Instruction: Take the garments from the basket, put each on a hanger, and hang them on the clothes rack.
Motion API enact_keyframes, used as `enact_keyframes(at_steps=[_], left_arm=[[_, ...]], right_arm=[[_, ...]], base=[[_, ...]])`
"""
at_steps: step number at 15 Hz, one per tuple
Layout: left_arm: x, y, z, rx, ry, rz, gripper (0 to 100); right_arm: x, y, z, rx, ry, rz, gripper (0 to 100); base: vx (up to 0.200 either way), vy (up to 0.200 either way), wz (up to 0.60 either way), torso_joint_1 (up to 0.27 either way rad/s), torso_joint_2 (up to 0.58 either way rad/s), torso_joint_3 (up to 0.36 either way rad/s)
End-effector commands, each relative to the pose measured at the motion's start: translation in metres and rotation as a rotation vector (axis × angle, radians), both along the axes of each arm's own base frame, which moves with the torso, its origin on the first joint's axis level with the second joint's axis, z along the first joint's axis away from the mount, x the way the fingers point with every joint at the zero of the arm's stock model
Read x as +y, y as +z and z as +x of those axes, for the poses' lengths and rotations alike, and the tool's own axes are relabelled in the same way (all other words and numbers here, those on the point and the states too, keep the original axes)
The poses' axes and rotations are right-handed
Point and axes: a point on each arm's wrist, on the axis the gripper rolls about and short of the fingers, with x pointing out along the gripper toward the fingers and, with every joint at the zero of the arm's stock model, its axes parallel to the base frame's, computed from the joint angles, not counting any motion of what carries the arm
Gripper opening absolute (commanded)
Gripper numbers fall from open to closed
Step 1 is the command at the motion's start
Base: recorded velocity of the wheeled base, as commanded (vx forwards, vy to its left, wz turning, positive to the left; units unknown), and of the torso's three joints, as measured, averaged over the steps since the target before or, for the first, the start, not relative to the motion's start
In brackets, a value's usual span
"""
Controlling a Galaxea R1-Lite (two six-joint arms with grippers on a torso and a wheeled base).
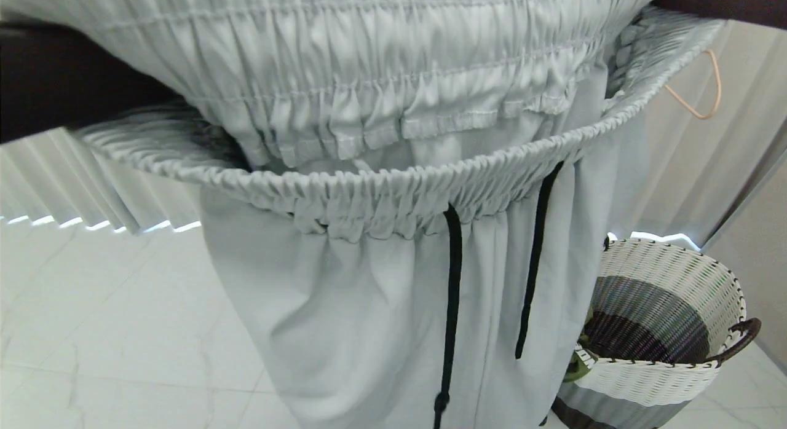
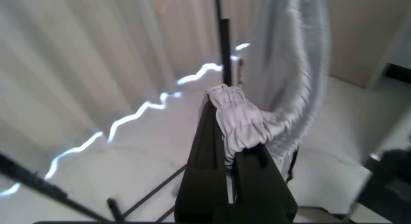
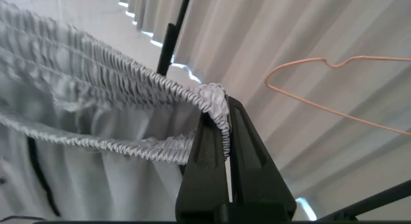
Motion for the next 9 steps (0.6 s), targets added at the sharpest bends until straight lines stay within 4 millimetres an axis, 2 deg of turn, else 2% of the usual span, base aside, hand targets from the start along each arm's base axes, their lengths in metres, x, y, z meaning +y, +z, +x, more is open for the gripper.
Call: enact_keyframes(at_steps=[1,4,6,9], left_arm=[[0.022,0.001,-0.01,-0.017,-0.034,-0.036,0],[0.021,0.0,-0.01,-0.017,-0.03,-0.031,0],[0.013,-0.001,-0.001,-0.032,0.02,0.003,0],[-0.006,0.01,0.034,-0.07,0.199,-0.017,0]], right_arm=[[0.006,-0.003,0.005,0.01,0.001,-0.015,0],[0.005,-0.003,0.004,0.011,-0.001,-0.016,0],[0.001,-0.001,0.003,0.005,-0.064,-0.012,0],[-0.009,0.007,-0.002,-0.004,-0.142,0.002,0]], base=[[0.0,0.0,0.0,0.0,0.0,0.0],[0.0,0.0,0.0,0.0,0.0,0.0],[0.0,0.0,0.0,0.0,0.0,0.0],[0.0,0.0,0.0,0.0,0.0,0.0]])
